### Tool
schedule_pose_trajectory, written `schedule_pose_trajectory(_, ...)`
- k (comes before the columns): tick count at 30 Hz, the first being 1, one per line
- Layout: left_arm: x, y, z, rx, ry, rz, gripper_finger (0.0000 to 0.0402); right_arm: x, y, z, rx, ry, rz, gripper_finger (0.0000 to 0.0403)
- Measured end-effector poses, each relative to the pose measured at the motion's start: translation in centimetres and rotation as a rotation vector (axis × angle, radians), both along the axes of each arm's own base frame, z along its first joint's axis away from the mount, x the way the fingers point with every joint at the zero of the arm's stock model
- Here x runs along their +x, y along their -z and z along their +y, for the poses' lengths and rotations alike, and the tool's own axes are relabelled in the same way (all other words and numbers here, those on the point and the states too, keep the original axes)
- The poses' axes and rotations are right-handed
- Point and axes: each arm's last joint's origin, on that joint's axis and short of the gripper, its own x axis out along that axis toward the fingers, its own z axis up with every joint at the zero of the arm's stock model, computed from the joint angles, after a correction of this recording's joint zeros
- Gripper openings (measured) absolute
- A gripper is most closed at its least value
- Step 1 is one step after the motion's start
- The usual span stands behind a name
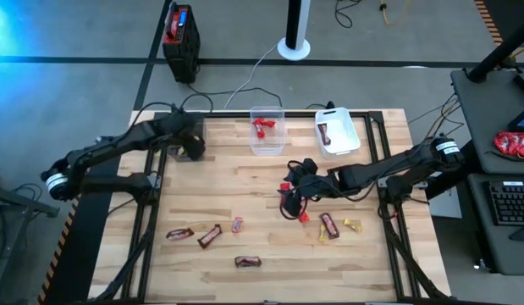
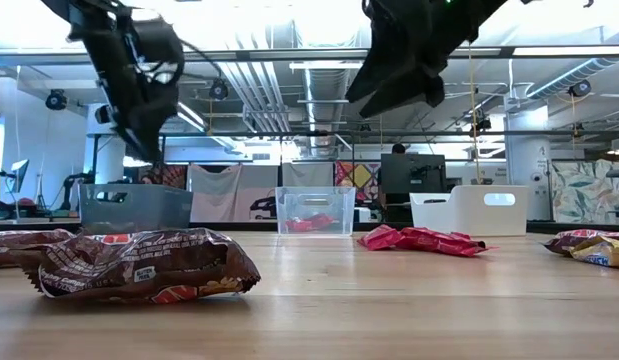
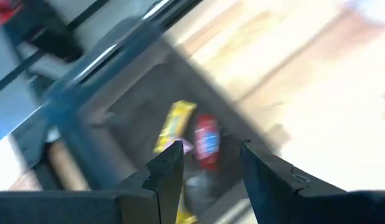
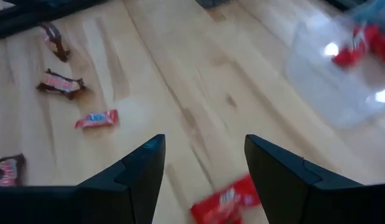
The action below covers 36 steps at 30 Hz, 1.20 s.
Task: Sort candy by brand, put in halloween buckets
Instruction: Put the brown chocolate bar into the white bin
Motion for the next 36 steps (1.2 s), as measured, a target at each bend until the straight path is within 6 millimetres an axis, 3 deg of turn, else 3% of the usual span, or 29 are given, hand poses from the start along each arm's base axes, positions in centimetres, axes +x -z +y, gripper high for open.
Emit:
schedule_pose_trajectory(9,1.7,-3.0,-5.3,0.099,0.284,-0.275,0.013,-1.1,-1.2,0.7,0.315,0.214,0.322,0.0215)
schedule_pose_trajectory(14,2.5,-4.3,-8.5,0.135,0.467,-0.417,0.0129,-1.8,0.3,1.9,0.457,0.274,0.501,0.0215)
schedule_pose_trajectory(19,2.6,-4.9,-10.8,0.207,0.55,-0.45,0.0129,-3.5,2.3,3.0,0.51,0.378,0.753,0.0215)
schedule_pose_trajectory(27,2.0,-5.3,-11.7,0.267,0.556,-0.456,0.0129,-6.8,2.6,4.9,0.481,0.448,1.012,0.0215)
schedule_pose_trajectory(36,1.9,-5.1,-11.7,0.266,0.557,-0.451,0.0129,-10.4,0.1,5.2,0.548,0.521,0.897,0.0215)
